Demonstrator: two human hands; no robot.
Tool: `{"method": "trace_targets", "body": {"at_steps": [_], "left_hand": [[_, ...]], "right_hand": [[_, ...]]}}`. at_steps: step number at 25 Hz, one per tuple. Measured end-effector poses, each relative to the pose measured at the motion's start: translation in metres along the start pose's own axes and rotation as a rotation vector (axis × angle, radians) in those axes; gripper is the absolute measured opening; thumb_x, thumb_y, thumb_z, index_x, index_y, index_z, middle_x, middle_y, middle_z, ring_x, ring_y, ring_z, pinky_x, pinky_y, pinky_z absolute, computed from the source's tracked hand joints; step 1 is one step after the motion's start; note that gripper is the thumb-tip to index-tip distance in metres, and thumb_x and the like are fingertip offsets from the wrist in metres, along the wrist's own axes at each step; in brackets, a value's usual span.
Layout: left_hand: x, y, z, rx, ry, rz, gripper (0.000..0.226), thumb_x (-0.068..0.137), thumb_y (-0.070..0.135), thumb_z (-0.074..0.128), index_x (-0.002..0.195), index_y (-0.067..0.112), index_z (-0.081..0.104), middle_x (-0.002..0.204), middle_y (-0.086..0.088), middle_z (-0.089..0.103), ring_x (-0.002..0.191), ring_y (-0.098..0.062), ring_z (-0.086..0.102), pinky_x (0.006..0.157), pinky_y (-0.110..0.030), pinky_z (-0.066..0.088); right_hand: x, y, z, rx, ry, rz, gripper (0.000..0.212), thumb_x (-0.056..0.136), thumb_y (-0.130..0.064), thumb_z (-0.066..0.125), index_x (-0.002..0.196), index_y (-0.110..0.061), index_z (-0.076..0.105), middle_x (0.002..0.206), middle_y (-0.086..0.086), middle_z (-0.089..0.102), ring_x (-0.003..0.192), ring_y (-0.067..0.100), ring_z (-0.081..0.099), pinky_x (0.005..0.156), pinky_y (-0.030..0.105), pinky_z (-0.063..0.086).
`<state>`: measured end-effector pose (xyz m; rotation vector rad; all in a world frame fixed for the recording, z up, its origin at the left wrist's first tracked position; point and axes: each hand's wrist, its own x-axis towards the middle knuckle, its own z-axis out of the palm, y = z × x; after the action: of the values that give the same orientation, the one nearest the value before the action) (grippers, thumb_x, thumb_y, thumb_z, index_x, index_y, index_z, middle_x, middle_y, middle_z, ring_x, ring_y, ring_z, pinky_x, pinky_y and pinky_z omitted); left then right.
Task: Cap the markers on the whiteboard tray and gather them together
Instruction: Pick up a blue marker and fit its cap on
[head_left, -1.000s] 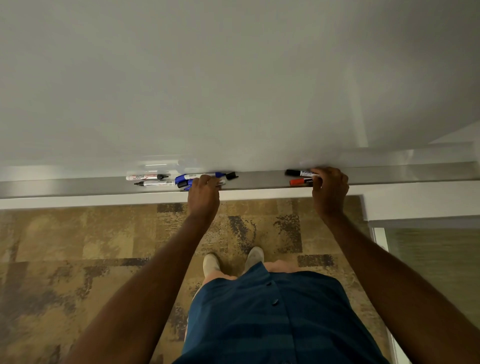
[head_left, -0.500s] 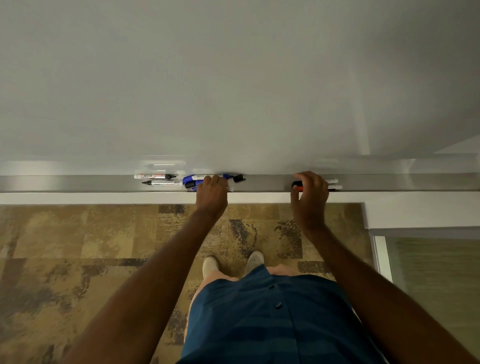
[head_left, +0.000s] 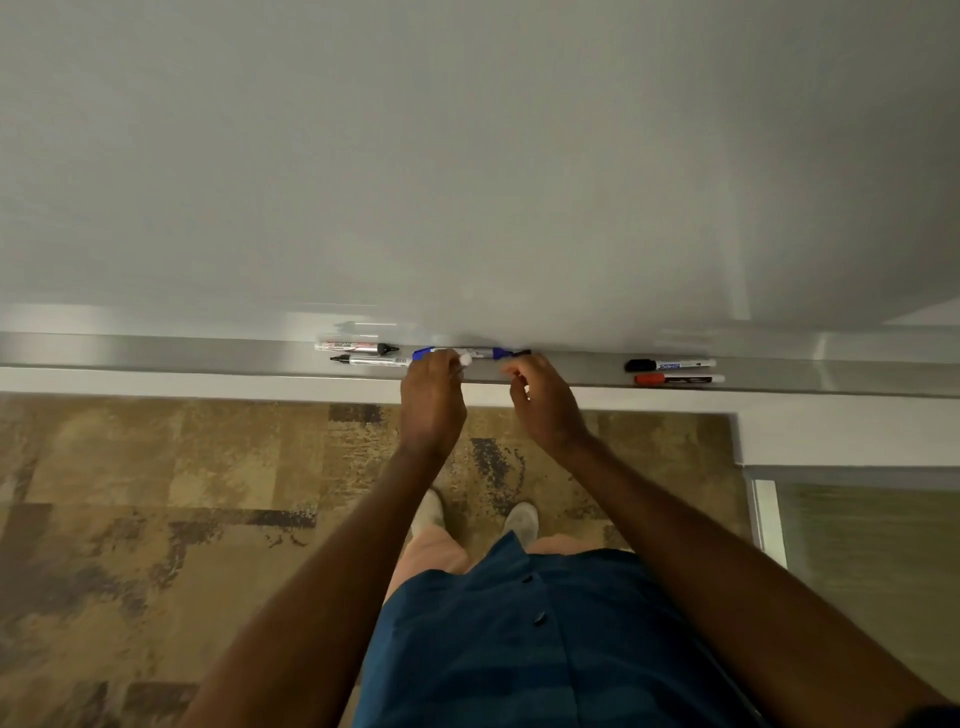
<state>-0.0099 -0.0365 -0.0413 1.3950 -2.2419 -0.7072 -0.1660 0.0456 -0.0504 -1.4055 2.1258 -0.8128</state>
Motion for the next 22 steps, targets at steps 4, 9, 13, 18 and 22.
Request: {"method": "trace_targets", "body": {"at_steps": [4, 9, 13, 18, 22], "left_hand": [[0.0, -0.026, -0.032, -0.54, 0.079, -0.502, 0.008, 0.1, 0.022, 0.06, 0.108, 0.019, 0.058, 0.094, 0.005, 0.066, 0.088, -0.008, 0.063, 0.074, -0.028, 0.052], [0.006, -0.064, -0.062, -0.963, 0.055, -0.834, 0.021, 0.096, 0.006, 0.063, 0.116, 0.004, 0.057, 0.105, -0.017, 0.069, 0.097, -0.03, 0.068, 0.087, -0.035, 0.059], [0.006, -0.079, -0.076, -1.096, 0.045, -0.897, 0.032, 0.097, 0.0, 0.061, 0.126, 0.011, 0.052, 0.107, -0.018, 0.07, 0.094, -0.026, 0.071, 0.088, -0.037, 0.06], [0.011, -0.094, -0.083, -1.139, 0.005, -0.938, 0.03, 0.098, 0.001, 0.06, 0.127, 0.007, 0.057, 0.11, -0.02, 0.068, 0.096, -0.029, 0.07, 0.091, -0.039, 0.06], [0.015, -0.096, -0.085, -1.184, -0.037, -0.963, 0.027, 0.1, 0.004, 0.058, 0.126, 0.005, 0.059, 0.115, -0.021, 0.066, 0.103, -0.032, 0.069, 0.09, -0.038, 0.06]], "right_hand": [[0.015, -0.035, 0.037, -0.172, -0.098, -0.11, 0.031, 0.103, -0.014, 0.051, 0.13, -0.009, 0.064, 0.131, 0.01, 0.062, 0.12, 0.026, 0.057, 0.095, 0.037, 0.052], [0.026, -0.06, 0.063, -0.393, -0.121, -0.175, 0.037, 0.102, -0.012, 0.053, 0.138, -0.007, 0.058, 0.135, 0.013, 0.06, 0.117, 0.03, 0.058, 0.094, 0.038, 0.051], [0.029, -0.062, 0.071, -0.44, -0.176, -0.153, 0.037, 0.104, -0.018, 0.052, 0.139, -0.011, 0.055, 0.14, 0.01, 0.056, 0.124, 0.026, 0.052, 0.1, 0.034, 0.049], [0.032, -0.062, 0.069, -0.315, -0.179, -0.032, 0.026, 0.098, -0.013, 0.062, 0.123, -0.009, 0.065, 0.128, 0.01, 0.06, 0.118, 0.025, 0.053, 0.097, 0.033, 0.047], [0.028, -0.059, 0.057, -0.128, -0.112, 0.121, 0.013, 0.095, -0.007, 0.064, 0.108, -0.007, 0.068, 0.11, 0.01, 0.066, 0.104, 0.024, 0.061, 0.091, 0.036, 0.053]]}}
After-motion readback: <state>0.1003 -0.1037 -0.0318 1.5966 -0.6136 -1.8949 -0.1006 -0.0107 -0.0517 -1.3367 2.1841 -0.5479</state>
